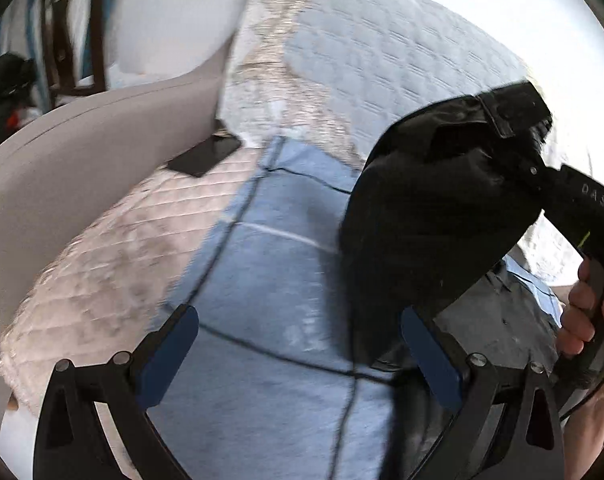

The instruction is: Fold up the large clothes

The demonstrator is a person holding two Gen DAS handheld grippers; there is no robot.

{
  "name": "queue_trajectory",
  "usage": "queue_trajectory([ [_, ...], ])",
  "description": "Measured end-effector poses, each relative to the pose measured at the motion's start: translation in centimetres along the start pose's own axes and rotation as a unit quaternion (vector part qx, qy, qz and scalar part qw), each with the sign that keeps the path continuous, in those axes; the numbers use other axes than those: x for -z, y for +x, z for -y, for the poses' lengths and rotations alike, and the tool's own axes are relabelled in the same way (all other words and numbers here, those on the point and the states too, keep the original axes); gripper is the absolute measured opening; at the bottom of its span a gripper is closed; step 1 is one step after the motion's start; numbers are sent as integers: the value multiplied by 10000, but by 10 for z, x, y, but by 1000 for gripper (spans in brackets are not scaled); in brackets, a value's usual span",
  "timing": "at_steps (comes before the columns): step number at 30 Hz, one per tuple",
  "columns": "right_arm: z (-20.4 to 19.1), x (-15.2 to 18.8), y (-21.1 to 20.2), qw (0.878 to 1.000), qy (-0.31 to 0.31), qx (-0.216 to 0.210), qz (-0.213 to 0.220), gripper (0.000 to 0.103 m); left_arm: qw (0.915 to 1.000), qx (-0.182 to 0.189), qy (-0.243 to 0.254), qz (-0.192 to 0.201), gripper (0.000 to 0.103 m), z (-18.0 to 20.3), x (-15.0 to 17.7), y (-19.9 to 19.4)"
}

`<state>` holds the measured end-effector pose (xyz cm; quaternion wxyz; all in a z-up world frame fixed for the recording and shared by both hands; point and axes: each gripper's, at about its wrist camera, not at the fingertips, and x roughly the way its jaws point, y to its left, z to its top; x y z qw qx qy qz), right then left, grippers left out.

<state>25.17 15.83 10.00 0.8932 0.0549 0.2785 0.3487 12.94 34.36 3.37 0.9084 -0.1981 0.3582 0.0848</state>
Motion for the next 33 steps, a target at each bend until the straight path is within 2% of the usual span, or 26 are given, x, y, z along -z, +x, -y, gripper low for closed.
queue_trajectory([
  [4,43,2,-29,9986,452,204,183,5,9996,58,281,24,103,31,-2,11],
  [8,87,16,-51,9948,848,515,205,5,9984,385,315,-260,103,56,-2,29],
  [14,154,39,-85,9866,1418,756,292,5,9963,403,669,-351,103,97,3,48],
  [19,193,58,-103,9791,1731,1020,317,5,9953,222,819,-464,103,126,3,67],
  [23,223,75,-109,9735,1975,1133,224,5,9939,327,854,-619,103,147,8,84],
  [26,241,90,-107,9704,2116,1160,30,5,9904,77,1147,-770,103,164,14,103],
  [28,249,102,-103,9678,2168,1275,-114,5,9884,42,1213,-914,103,171,18,112],
  [30,254,112,-99,9679,2218,1167,-199,7,9873,-88,1237,-988,103,174,22,119],
  [33,266,129,-96,9569,2700,1006,-358,13,9850,-460,1346,-978,103,174,28,124],
])
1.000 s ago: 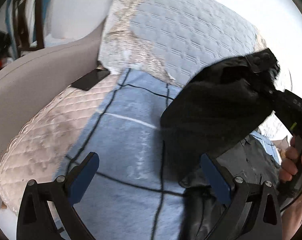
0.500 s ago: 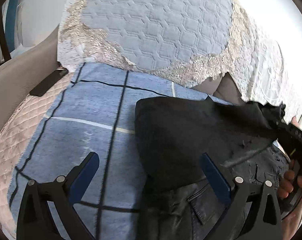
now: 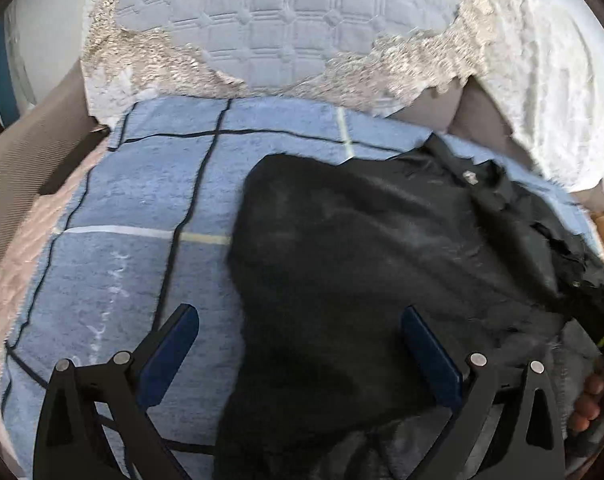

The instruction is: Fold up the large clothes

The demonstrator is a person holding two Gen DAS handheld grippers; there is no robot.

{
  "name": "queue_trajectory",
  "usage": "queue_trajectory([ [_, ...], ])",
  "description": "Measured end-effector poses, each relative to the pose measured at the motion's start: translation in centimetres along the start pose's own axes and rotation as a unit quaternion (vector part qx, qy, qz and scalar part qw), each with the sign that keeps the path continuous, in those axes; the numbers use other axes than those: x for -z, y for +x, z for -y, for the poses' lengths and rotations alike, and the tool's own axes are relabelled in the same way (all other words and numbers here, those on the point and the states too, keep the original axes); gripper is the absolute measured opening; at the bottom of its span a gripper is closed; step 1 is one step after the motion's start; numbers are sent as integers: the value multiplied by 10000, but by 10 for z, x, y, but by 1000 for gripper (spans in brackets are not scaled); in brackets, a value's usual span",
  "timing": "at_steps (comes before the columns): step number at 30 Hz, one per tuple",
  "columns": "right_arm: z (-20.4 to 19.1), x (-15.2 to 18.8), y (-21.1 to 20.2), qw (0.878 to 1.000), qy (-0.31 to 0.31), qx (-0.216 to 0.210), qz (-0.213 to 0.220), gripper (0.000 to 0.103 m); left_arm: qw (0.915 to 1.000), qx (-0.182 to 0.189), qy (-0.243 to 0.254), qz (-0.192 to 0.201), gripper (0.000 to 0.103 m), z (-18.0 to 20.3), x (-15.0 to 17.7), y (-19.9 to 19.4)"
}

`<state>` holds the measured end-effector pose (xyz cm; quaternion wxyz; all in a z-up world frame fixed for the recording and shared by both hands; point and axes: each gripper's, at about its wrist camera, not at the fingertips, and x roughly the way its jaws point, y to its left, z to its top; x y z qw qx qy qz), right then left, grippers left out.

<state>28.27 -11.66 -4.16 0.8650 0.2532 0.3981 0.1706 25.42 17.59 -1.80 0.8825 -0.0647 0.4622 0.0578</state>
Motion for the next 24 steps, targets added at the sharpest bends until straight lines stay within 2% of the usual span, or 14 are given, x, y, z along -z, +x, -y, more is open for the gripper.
queue_trajectory([
  [5,18,16,-7,9994,267,183,-152,17,9992,-351,96,-160,103,-6,11,7],
  [8,25,20,-14,9984,366,356,-228,20,9989,-281,-88,-352,103,-15,16,15],
  [10,29,19,-15,9975,483,243,-462,35,9984,-301,-177,-434,103,-19,18,19],
  [11,28,18,-14,9969,472,251,-579,56,9983,-317,-210,-450,103,-19,19,20],
  [12,25,16,-15,9969,359,338,-607,66,9981,-386,-206,-432,103,-19,19,20],
  [15,21,12,-24,9971,222,343,-640,67,9980,-426,-197,-423,103,-19,19,18],
  [20,14,12,-55,9888,-517,1308,-491,66,9978,-538,-70,-391,103,-23,20,16],
  [24,9,6,-77,9774,-995,1865,60,66,9976,-533,-134,-430,103,-34,24,15],
])
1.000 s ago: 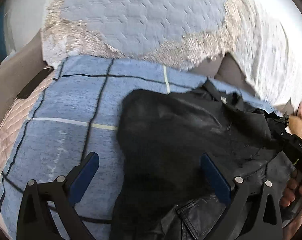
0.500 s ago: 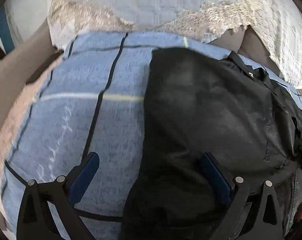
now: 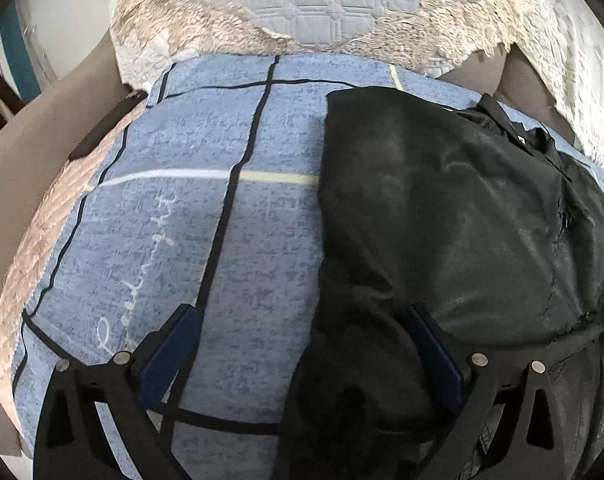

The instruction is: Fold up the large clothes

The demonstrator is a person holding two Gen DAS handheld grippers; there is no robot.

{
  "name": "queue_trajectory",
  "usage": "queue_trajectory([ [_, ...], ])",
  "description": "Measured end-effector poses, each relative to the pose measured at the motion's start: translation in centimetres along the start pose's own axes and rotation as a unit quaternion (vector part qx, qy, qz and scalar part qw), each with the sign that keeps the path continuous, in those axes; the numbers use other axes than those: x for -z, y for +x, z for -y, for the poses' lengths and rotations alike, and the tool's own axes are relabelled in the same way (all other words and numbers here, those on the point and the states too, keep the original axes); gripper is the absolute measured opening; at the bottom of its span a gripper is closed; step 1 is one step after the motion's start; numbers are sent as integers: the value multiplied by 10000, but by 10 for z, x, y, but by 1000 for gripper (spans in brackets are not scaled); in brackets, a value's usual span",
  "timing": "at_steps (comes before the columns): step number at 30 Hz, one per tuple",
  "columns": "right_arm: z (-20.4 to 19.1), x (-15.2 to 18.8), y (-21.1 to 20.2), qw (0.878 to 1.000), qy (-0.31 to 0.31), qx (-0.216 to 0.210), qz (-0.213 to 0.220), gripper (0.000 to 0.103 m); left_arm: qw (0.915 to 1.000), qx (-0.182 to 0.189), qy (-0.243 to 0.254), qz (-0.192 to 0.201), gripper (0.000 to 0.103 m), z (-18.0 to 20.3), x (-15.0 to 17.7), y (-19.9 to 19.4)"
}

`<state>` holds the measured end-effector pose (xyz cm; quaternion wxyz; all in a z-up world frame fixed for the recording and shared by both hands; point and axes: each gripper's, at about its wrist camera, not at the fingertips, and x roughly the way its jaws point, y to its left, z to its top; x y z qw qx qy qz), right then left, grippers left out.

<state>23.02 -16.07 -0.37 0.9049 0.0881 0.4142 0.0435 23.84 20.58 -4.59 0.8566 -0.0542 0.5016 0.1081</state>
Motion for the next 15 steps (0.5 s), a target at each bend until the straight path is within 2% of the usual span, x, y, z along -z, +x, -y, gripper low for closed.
queue_trajectory([
  [3,-4,-13,5,9998,-168,-81,72,66,9998,-169,59,31,103,-4,1,-4],
  [5,-13,-18,19,9990,-442,-56,-70,66,9997,-210,92,80,103,-5,-2,-9],
  [7,-23,-19,31,9979,-613,0,-185,66,9999,-10,-13,167,103,-7,-4,-18],
  [9,-30,-19,37,9973,-664,-244,-217,66,9982,431,-289,300,103,-13,-8,-33],
  [13,-44,-16,49,9953,-836,-401,-277,66,9931,863,-408,679,103,-10,-23,-58],
  [15,-50,-15,54,9943,-969,-371,-237,58,9890,1104,-343,922,103,1,-32,-67],
])
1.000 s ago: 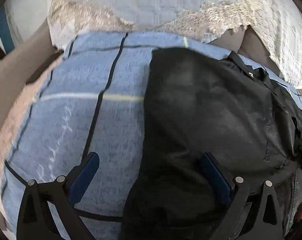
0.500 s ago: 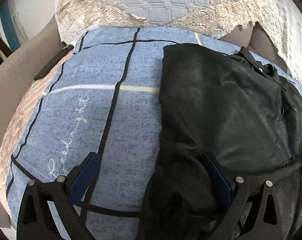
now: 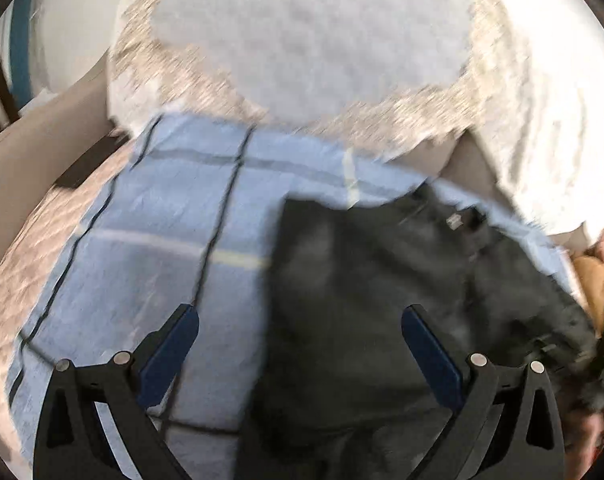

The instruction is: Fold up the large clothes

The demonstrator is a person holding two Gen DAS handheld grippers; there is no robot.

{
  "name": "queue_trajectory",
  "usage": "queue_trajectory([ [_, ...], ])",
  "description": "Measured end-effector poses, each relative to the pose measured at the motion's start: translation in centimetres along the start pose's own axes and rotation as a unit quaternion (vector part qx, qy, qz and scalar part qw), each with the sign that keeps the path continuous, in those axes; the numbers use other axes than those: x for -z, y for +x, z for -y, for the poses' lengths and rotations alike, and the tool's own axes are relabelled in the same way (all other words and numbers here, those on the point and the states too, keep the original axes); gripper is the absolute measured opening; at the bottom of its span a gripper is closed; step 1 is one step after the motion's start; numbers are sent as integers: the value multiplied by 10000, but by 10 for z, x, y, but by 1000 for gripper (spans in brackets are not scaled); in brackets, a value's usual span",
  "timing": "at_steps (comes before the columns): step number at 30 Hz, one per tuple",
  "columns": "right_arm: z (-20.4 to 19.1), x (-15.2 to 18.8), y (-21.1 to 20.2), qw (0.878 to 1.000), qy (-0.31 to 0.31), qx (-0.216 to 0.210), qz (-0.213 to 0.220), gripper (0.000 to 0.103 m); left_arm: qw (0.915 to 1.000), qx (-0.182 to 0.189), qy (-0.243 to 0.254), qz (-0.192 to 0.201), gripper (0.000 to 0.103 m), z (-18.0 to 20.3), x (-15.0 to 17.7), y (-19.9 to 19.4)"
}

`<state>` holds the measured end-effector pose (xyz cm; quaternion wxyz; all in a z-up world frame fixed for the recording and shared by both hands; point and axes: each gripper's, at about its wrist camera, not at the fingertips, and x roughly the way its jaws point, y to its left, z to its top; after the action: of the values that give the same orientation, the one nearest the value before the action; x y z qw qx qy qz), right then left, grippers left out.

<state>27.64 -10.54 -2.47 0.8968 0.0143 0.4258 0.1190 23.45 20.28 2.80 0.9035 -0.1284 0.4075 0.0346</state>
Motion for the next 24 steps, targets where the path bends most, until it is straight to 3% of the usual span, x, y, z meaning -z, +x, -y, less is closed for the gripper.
queue_trajectory([
  [2,-2,-2,4,10000,38,-16,-9,53,9997,53,234,-2,103,15,-6,7],
  [4,-3,-4,12,10000,48,-42,-48,47,9987,74,416,-267,103,30,-7,26],
  [8,-5,-3,38,9993,-17,-15,-373,35,9955,8,681,-659,102,46,15,54],
  [11,-11,4,56,9977,-171,8,-661,35,9920,-283,899,-841,102,44,36,64],
  [14,-14,12,65,9974,-266,95,-664,35,9905,-522,870,-928,102,31,52,66],
  [19,-8,10,61,9981,-102,-37,-613,35,9931,-270,300,-1102,102,4,67,65],
  [24,-7,14,18,9979,61,-618,-173,35,9929,-299,413,-1079,102,4,70,60],
])
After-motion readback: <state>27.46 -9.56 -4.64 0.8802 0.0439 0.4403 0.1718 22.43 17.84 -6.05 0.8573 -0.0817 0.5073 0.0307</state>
